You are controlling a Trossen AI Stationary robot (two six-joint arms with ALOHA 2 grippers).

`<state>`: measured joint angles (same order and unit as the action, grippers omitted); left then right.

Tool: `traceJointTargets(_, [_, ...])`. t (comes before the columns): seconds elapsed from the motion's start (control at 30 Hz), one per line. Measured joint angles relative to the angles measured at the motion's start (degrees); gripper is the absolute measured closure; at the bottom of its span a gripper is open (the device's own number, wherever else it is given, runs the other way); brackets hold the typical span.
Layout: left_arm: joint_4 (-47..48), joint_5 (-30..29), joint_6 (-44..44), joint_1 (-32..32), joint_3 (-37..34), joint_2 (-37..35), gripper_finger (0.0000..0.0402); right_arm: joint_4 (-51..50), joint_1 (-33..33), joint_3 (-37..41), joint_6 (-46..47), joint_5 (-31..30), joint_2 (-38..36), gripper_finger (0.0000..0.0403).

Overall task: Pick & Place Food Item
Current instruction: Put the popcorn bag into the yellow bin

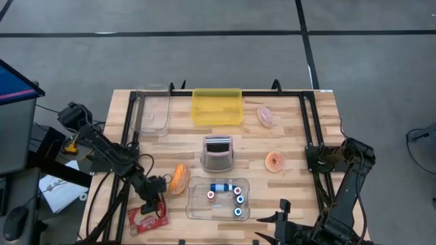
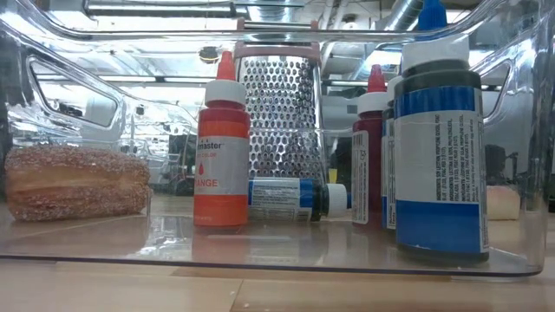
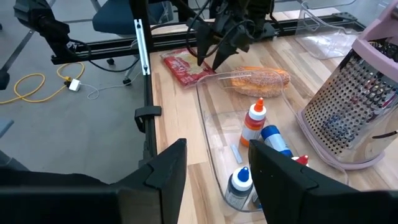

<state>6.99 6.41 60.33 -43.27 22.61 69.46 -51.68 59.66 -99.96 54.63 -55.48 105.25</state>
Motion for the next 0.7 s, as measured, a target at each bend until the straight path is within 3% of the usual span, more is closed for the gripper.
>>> traceJointTargets(0.37, [-1.81,-3.51,-1.43,0.02,0.33,5.44,0.0160,-0.07,0.00,0.00,-0.14,0.00,0.00,0.0239])
traceJointTargets(0.53, [-2.72,-3.46,-2.92,0.88,0.22,4.62,0.0160,-0.09,0.00,0.00,-0.17,0.02,0.00,0.0239])
traceJointTargets(0.7, [-1.98,-7.57,-4.81,2.09,0.00,2.37,0.0160,-0.13,0.00,0.00,-0.27,0.07,0.00,0.0239])
